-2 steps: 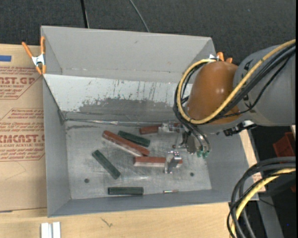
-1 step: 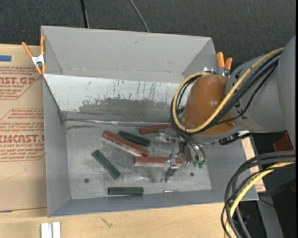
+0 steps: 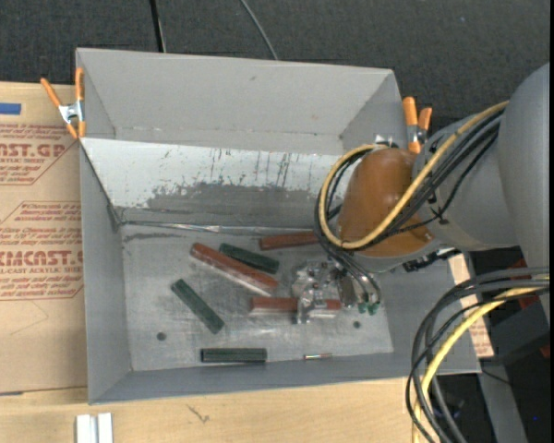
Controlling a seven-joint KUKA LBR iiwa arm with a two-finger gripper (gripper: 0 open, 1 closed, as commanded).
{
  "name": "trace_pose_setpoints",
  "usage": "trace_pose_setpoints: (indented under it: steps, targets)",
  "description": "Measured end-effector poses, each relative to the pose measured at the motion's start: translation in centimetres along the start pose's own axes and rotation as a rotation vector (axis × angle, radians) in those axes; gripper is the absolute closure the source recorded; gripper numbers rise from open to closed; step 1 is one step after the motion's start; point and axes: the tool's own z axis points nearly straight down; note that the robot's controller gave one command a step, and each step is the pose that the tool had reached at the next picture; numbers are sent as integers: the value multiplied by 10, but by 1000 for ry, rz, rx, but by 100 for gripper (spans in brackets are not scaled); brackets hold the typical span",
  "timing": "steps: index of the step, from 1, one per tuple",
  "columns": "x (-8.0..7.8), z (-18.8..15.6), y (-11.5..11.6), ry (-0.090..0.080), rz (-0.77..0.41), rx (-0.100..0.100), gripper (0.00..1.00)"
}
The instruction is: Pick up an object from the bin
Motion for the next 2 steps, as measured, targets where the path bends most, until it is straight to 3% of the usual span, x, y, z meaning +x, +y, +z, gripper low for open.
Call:
trace_pose_setpoints:
  steps: [1, 2]
  targets:
    - [0, 0, 0, -1, 0, 0, 100]
    - [4, -142, 8, -11, -43, 1, 100]
